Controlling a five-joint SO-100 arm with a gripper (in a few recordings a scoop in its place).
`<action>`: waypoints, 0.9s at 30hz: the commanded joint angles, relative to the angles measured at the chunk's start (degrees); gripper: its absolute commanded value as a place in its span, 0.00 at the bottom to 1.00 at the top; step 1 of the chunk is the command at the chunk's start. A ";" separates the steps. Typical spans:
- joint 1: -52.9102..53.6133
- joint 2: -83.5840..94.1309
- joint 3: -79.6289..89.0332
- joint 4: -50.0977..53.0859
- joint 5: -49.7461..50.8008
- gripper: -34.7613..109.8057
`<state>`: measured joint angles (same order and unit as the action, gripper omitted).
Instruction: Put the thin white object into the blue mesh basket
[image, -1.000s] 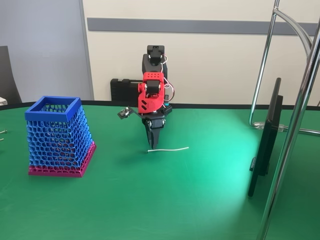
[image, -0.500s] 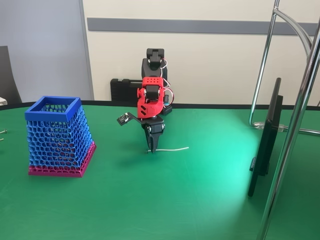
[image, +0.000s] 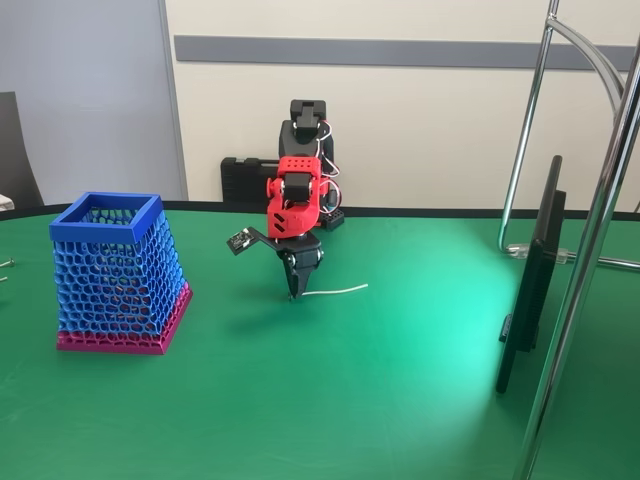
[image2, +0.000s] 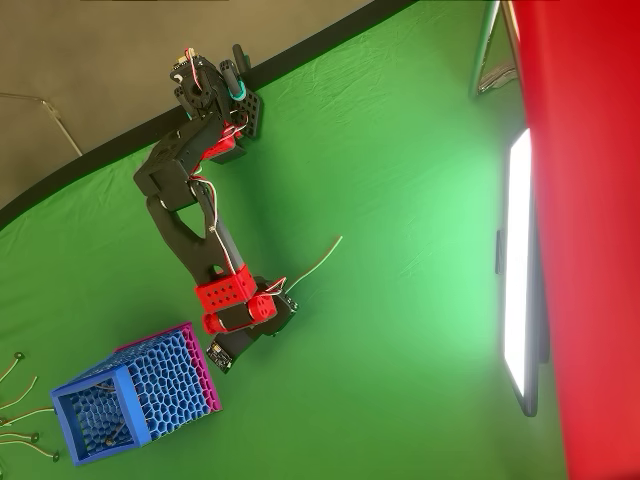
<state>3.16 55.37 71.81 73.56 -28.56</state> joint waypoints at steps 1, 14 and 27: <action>1.14 1.93 -3.34 0.09 -1.23 0.25; 10.81 22.32 -10.37 -19.95 -16.44 0.24; 24.17 35.68 9.93 -69.17 -46.05 0.24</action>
<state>25.58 87.63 79.28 12.57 -69.87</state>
